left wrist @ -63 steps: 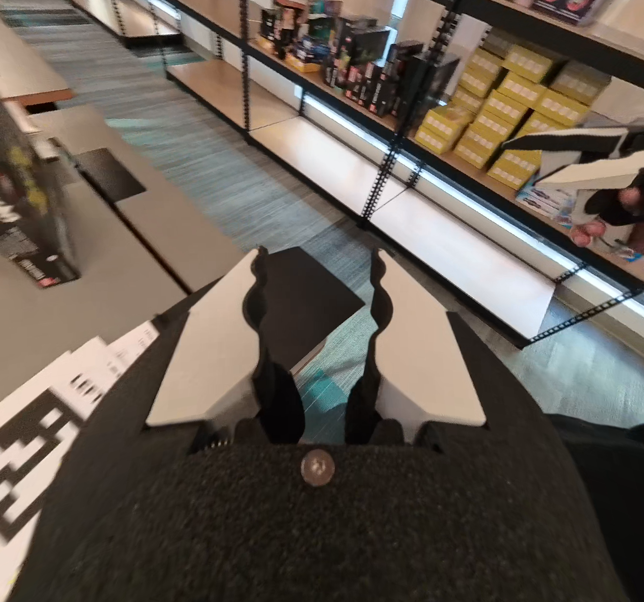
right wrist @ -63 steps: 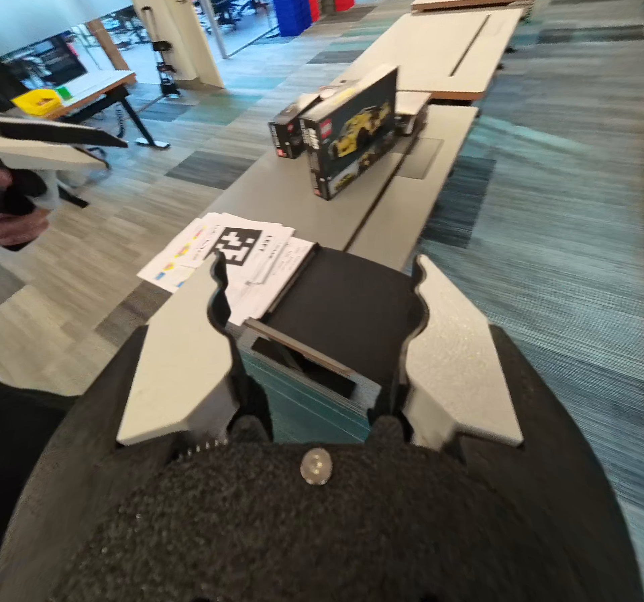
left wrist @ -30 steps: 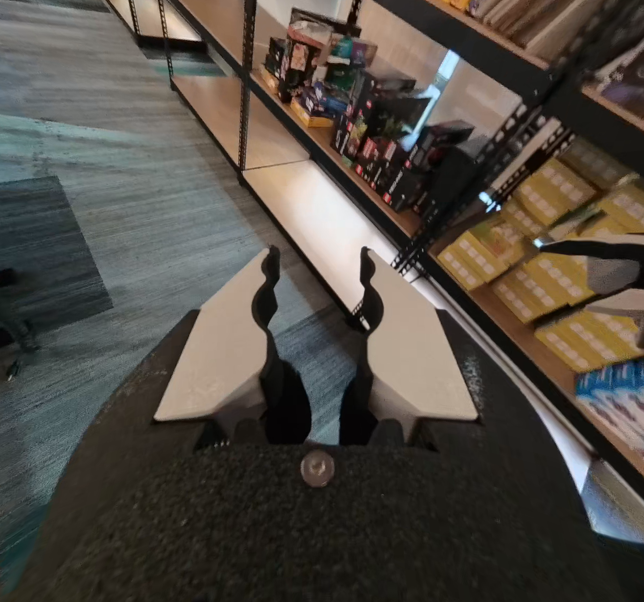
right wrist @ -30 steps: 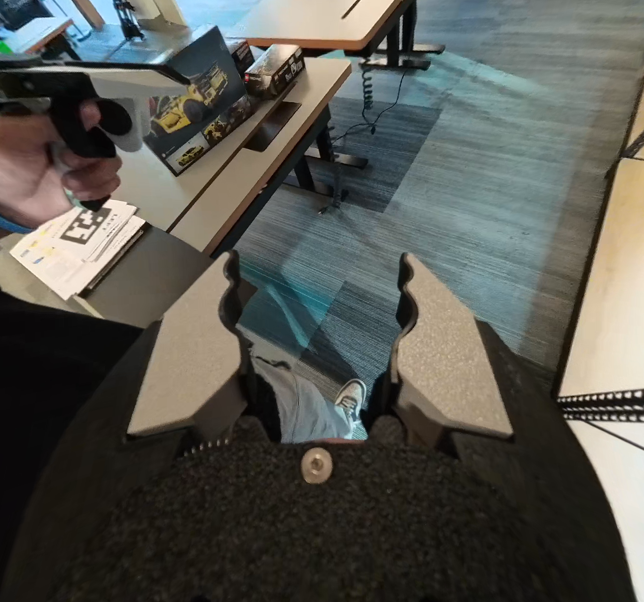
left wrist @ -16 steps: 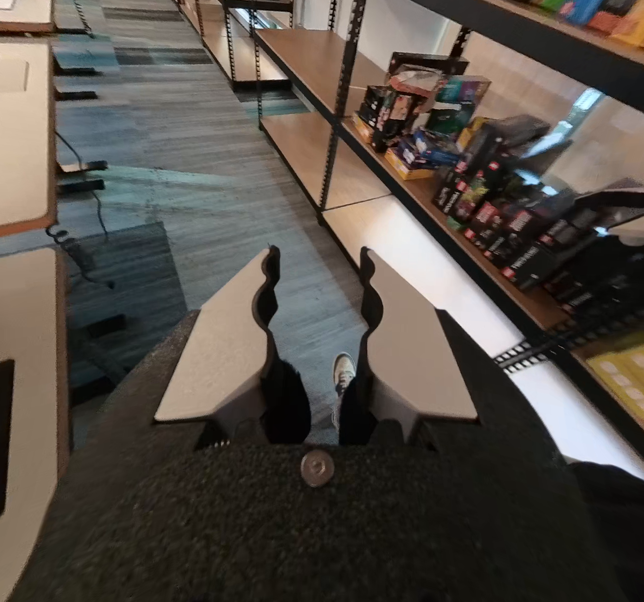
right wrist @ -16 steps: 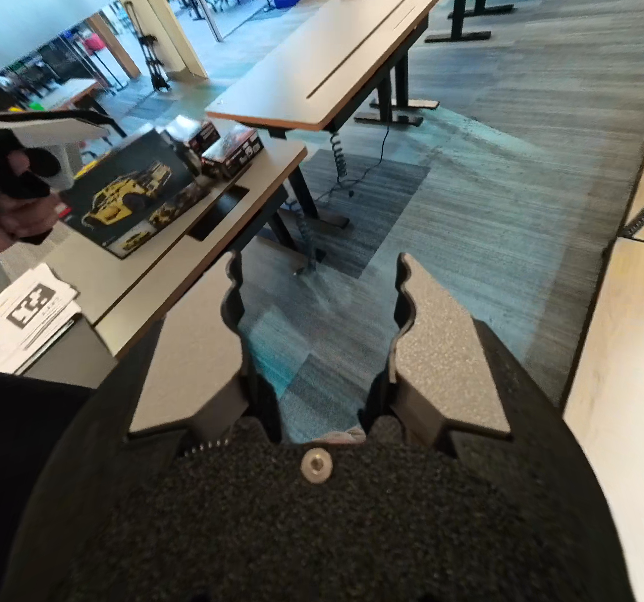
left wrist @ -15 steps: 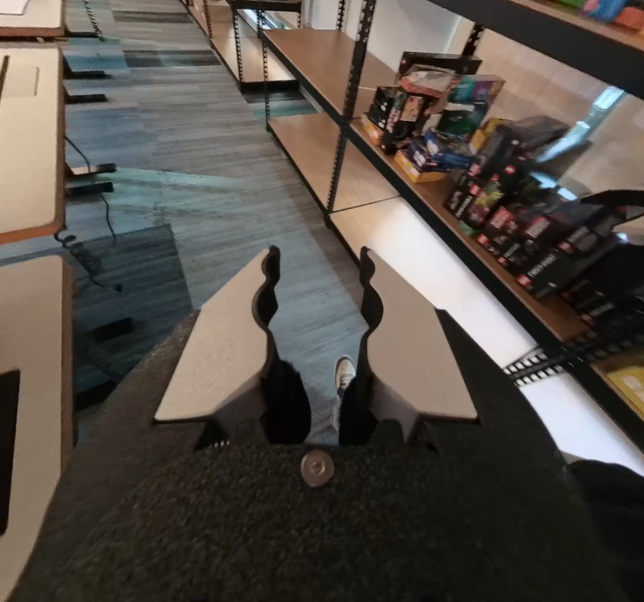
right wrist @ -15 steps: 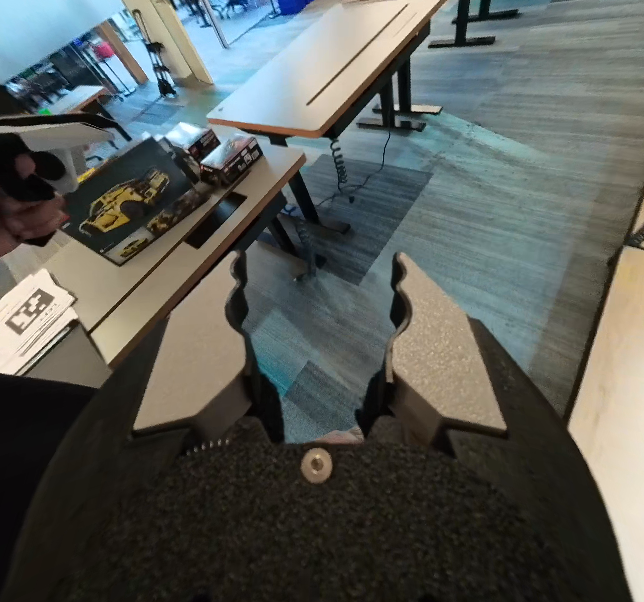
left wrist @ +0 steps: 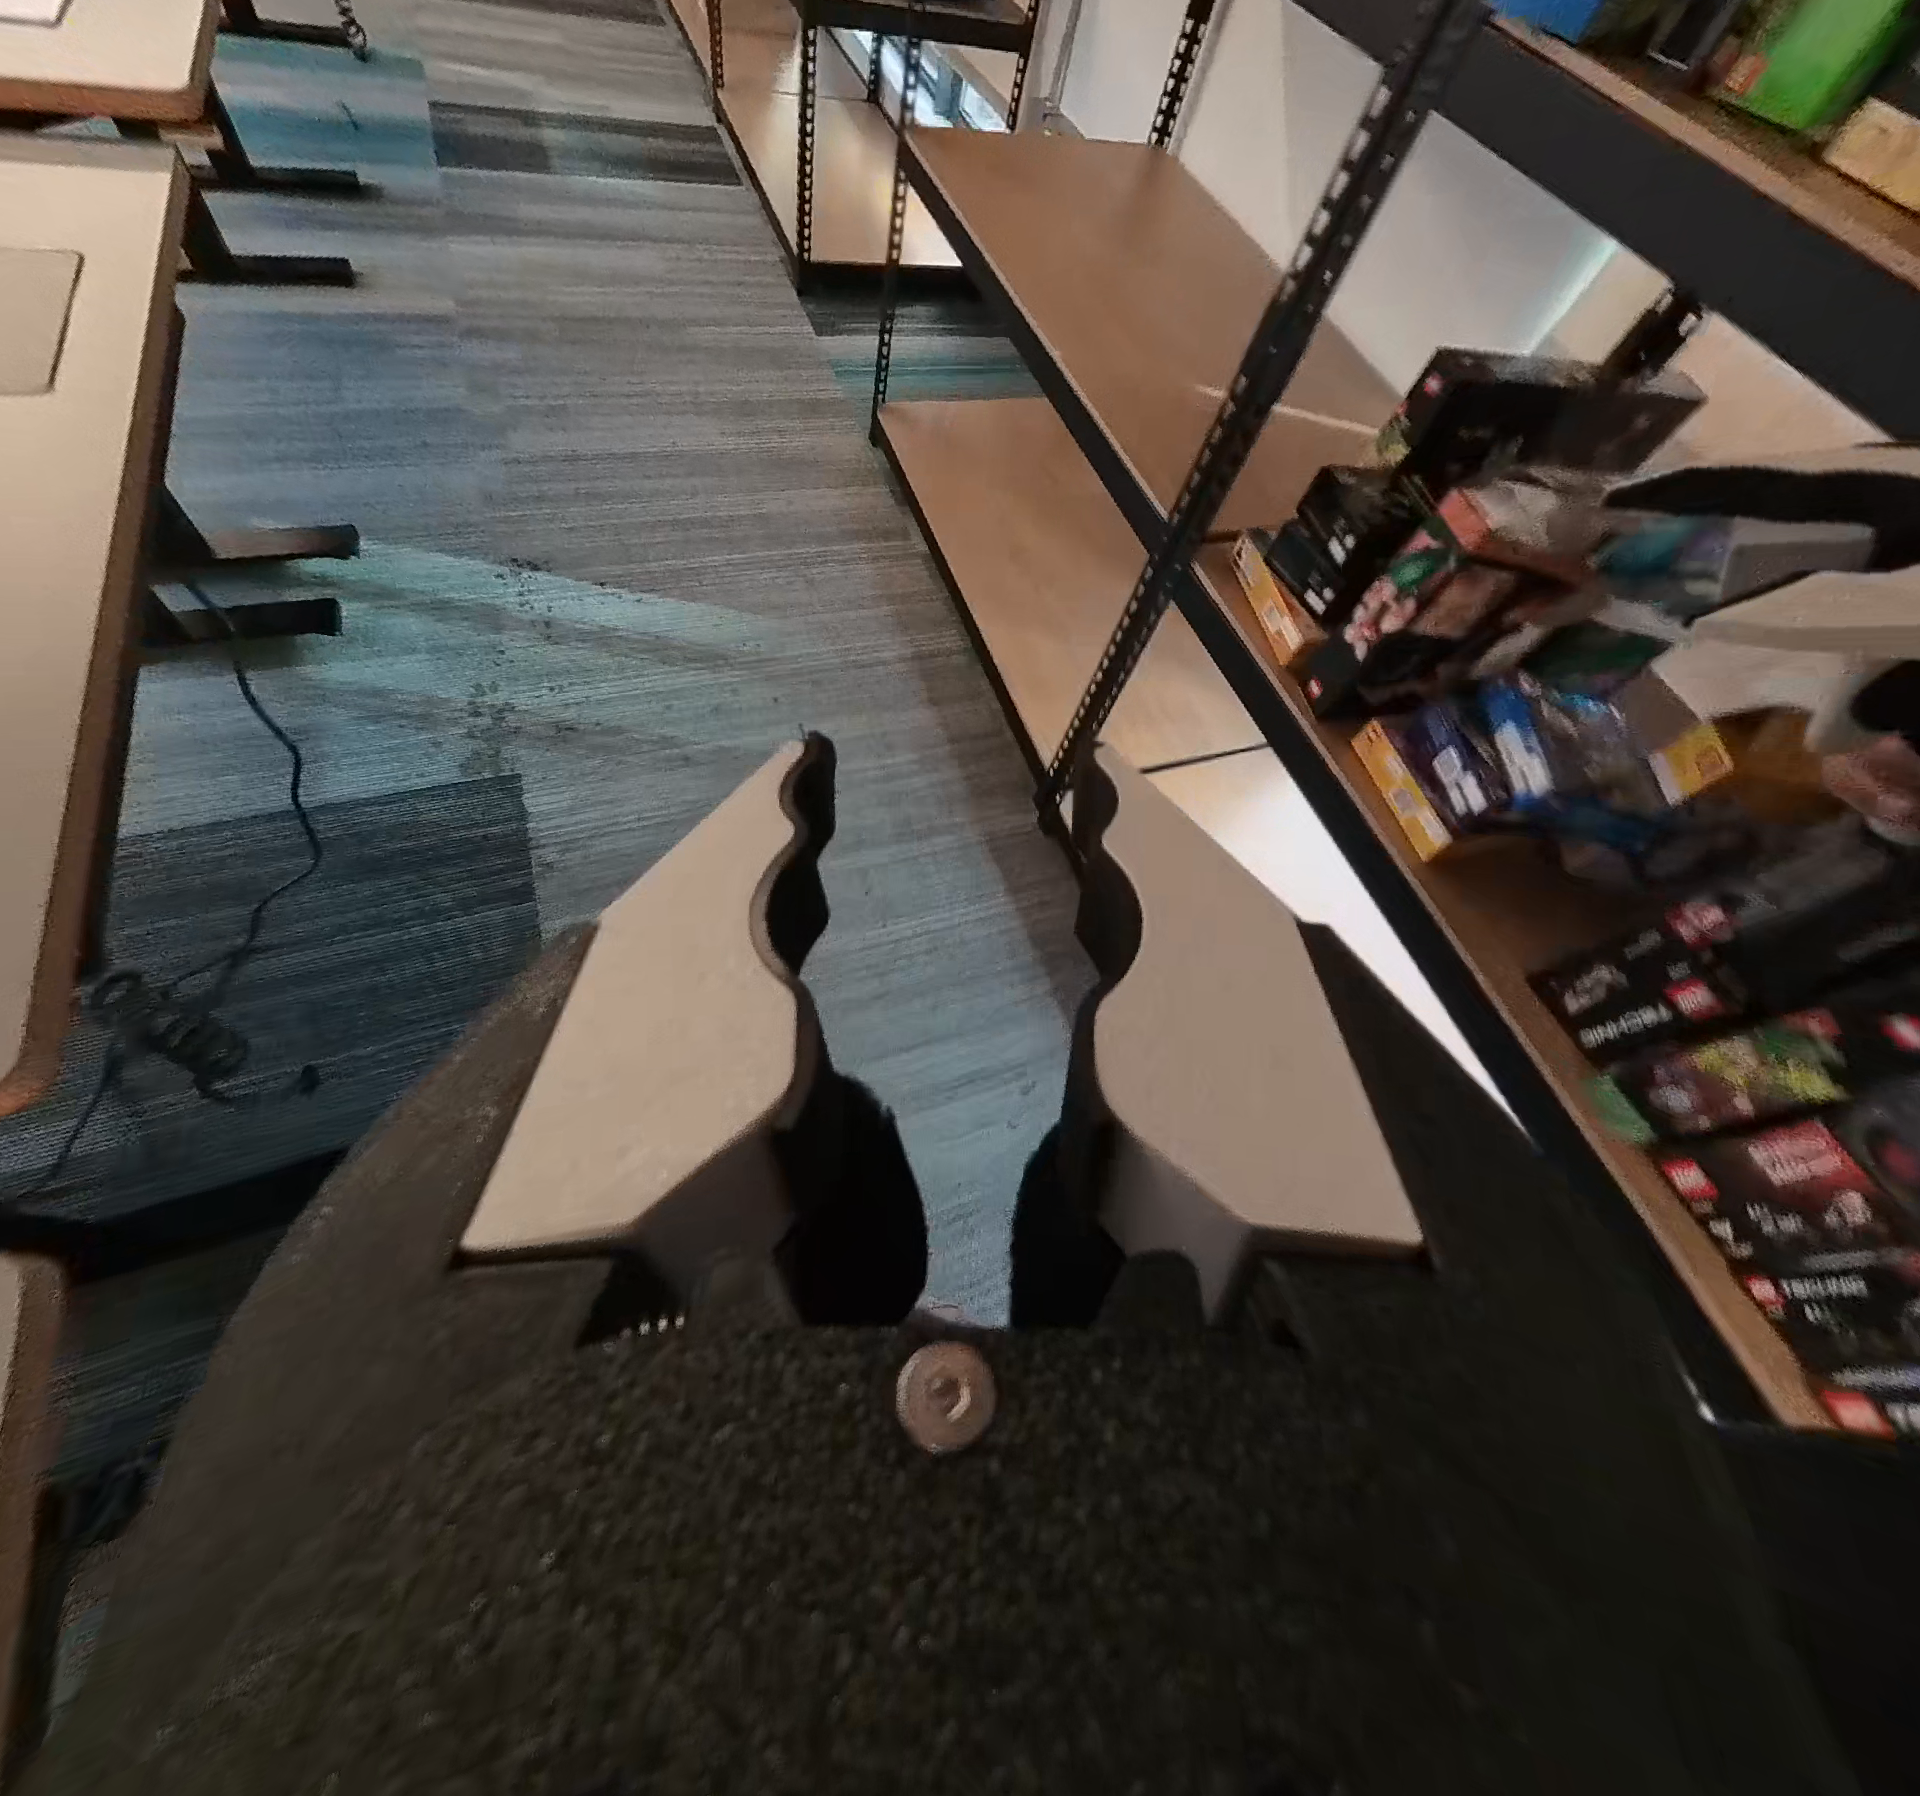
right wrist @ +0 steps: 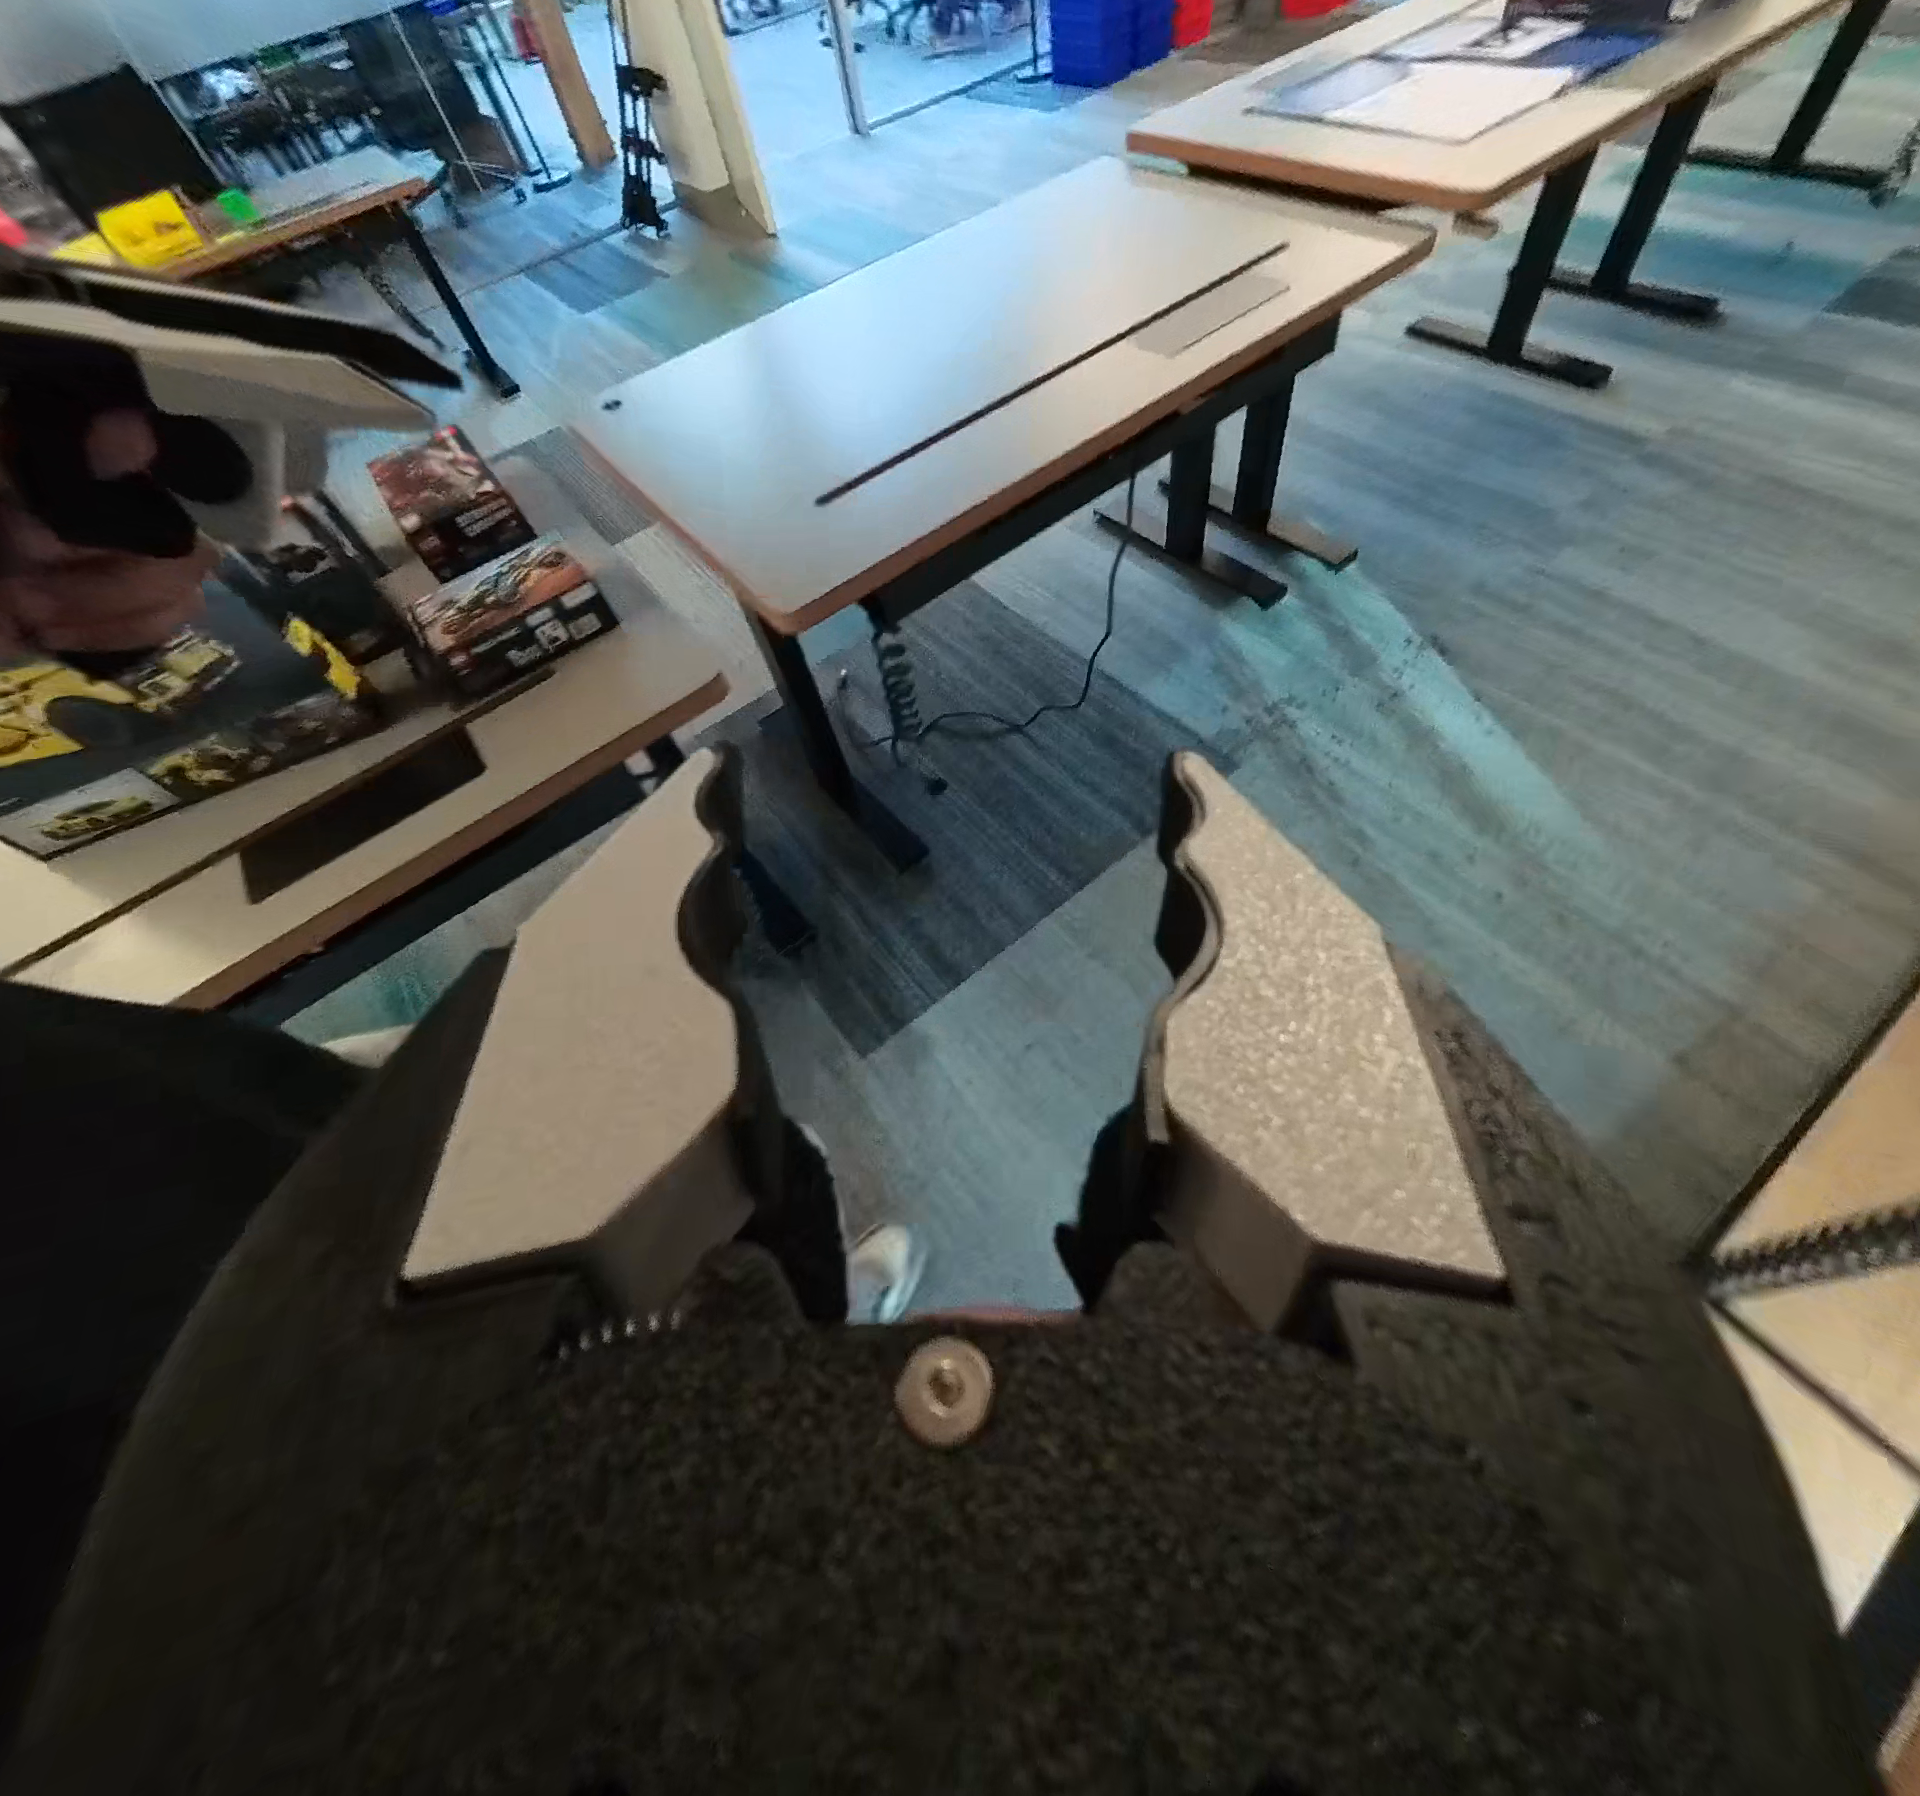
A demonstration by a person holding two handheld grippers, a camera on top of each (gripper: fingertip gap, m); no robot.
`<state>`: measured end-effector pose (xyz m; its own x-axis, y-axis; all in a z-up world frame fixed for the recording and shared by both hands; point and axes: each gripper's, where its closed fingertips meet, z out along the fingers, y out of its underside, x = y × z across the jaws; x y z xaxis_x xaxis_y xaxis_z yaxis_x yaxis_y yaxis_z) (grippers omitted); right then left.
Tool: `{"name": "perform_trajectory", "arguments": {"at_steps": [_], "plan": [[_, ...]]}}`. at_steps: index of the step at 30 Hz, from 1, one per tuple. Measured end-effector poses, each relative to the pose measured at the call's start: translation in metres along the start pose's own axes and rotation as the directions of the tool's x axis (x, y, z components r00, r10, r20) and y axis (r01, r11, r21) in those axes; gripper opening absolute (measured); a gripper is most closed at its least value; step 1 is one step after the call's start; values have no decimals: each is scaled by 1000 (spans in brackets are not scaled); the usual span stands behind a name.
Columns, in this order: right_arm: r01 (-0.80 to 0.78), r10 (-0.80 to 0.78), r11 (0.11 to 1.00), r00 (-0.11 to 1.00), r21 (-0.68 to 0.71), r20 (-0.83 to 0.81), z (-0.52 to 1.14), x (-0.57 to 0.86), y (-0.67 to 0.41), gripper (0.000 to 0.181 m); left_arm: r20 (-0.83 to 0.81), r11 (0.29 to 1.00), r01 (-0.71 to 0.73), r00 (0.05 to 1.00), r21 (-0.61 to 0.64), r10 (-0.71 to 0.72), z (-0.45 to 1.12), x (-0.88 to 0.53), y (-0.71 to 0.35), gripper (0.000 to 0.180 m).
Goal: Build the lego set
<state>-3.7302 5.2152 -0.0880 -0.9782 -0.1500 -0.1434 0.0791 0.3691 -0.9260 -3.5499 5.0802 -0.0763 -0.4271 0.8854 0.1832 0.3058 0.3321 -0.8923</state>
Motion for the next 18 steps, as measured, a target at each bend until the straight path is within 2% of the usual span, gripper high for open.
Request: {"name": "perform_trajectory", "arguments": {"at_steps": [6,10,12,14,18], "plan": [[58,-58,998,998,-9,38,122,123,-55,84,-3,999,37,999,15,-37,162,-82,-60,43],[-13,14,1000,999,-21,32,208,216,-87,85,28,999,-1,1000,50,0,263,-152,-121,44],[-60,61,997,998,-46,21,242,262,-115,86,11,997,63,998,41,-63,310,-185,-161,45],[-42,43,998,999,-43,14,271,307,-153,88,-39,990,119,992,76,-116,353,-213,-209,46],[2,-3,999,999,-50,-33,320,403,-203,88,-36,998,22,999,56,-20,449,-268,-279,48]]}}
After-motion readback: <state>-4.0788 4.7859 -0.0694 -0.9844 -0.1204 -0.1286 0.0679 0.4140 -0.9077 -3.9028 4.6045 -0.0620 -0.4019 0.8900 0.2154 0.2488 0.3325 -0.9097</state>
